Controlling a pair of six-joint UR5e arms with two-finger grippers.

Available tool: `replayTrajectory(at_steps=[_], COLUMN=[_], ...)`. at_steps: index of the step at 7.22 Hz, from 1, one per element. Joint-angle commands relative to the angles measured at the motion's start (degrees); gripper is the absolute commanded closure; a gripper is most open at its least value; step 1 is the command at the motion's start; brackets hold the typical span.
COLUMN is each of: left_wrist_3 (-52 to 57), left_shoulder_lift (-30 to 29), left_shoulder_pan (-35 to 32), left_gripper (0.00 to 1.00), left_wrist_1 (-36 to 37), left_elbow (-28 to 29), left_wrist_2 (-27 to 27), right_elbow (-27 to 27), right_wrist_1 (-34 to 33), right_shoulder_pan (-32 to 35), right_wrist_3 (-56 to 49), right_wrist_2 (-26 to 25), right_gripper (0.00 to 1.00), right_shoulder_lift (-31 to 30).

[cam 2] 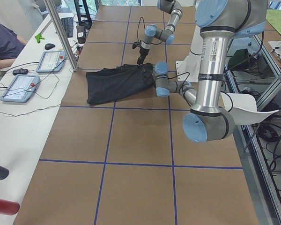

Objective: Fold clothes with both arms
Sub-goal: 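Hold the shirt's near corners with both grippers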

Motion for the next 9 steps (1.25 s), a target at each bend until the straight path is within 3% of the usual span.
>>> replayTrajectory(at_steps=[1, 4, 7, 8, 9], left_wrist_3=[0.0, 0.0, 0.0, 0.0, 0.0], left_shoulder_lift=[0.0, 0.0, 0.0, 0.0, 0.0], left_shoulder_pan=[0.0, 0.0, 0.0, 0.0, 0.0], left_gripper=[1.00, 1.00, 1.00, 1.00, 1.00], left_wrist_1=[0.0, -0.1, -0.1, 0.0, -0.1], left_elbow=[0.0, 0.0, -0.1, -0.1, -0.1], left_wrist_2=[0.0, 0.0, 0.0, 0.0, 0.0], right_elbow=[-0.1, -0.3, -0.3, -0.2, -0.2], right_wrist_1=[-0.1, -0.1, -0.1, -0.1, -0.1], right_shoulder_pan=[-0.4, -0.7, -0.6, -0.6, -0.6], right_wrist_3=[-0.2, -0.3, -0.6, -0.6, -0.6], right_wrist_2=[-0.6, -0.7, -0.6, -0.5, -0.5], right_gripper=[0.23, 0.26, 0.38, 0.56, 0.84], right_shoulder_lift=[0.0, 0.0, 0.0, 0.0, 0.0])
